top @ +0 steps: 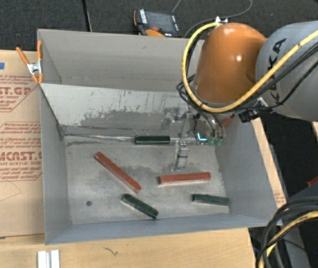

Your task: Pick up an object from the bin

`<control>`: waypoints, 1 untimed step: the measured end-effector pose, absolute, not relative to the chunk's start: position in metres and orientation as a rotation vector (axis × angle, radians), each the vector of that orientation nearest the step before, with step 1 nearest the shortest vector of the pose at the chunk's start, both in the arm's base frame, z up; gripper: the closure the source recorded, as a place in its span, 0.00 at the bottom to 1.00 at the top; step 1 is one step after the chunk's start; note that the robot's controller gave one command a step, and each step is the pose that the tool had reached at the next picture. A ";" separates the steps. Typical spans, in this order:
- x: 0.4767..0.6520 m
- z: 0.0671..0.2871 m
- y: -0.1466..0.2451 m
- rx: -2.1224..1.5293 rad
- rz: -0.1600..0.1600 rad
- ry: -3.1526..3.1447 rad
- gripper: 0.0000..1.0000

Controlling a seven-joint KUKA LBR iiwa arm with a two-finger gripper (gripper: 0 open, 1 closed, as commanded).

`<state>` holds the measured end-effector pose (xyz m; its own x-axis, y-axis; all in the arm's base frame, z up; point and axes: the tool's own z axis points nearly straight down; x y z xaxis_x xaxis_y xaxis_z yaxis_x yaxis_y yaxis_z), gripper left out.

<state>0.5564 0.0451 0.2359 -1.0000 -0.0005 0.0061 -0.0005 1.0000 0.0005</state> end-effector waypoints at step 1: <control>0.532 0.079 0.025 0.137 -0.001 -3.130 0.00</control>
Offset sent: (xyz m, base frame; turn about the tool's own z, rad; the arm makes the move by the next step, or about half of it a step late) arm -0.0219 -0.0207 -0.1516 -0.0866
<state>0.5317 0.0247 0.0794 -0.9962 -0.0871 0.0081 -0.0871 0.9962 0.0007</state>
